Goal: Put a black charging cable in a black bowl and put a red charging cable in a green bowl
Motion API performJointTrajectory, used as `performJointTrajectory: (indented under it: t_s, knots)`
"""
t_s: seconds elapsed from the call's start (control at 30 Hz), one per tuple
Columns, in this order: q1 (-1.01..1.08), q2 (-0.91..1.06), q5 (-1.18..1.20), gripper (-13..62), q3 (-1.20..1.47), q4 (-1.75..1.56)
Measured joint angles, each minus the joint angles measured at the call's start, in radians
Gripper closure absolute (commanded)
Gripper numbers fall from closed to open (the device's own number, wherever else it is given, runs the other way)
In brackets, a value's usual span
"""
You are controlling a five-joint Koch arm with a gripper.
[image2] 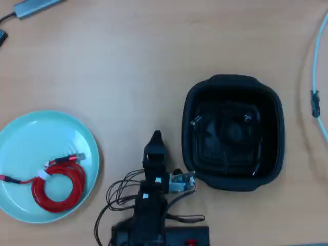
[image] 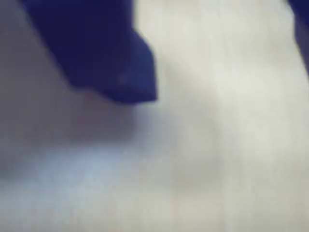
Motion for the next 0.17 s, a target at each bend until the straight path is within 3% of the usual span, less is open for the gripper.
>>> performJointTrajectory:
  t_s: [0.17]
  knots:
    - [0.0,0.0,0.0,16.0,0.0,0.0]
